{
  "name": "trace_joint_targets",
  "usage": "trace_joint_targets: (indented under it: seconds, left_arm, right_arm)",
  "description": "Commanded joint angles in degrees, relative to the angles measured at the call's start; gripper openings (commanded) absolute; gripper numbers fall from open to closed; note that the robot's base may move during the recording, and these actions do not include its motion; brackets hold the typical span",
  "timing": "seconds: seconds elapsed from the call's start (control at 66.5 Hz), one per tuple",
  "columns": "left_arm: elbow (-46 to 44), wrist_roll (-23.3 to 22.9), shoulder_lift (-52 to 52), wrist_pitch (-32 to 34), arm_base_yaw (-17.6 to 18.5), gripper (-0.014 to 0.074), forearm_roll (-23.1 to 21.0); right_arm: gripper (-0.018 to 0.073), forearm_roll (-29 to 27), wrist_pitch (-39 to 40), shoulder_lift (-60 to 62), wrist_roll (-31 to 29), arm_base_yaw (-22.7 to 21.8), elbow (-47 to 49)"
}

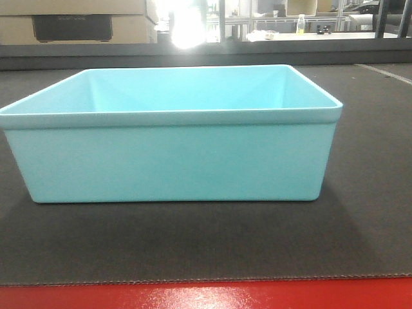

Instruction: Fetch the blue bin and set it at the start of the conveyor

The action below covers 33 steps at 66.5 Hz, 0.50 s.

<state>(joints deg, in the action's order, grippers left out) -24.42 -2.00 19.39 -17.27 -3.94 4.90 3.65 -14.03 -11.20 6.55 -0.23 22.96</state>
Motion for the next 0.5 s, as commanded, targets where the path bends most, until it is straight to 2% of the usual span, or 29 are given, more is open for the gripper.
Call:
trace_joint_targets:
  seconds: [0.0, 0.482]
  left_arm:
    - [0.01, 0.25, -1.91, 1.43, -0.11, -0.0111, -0.13]
    - [0.01, 0.25, -2.40, 1.95, -0.11, -0.0111, -0.13]
  right_arm:
    - [-0.0162, 0.75, 1.26, 3.49, -0.51, -0.11, -0.05]
    - [-0.0162, 0.75, 1.41, 5.23, -0.51, -0.11, -0.05]
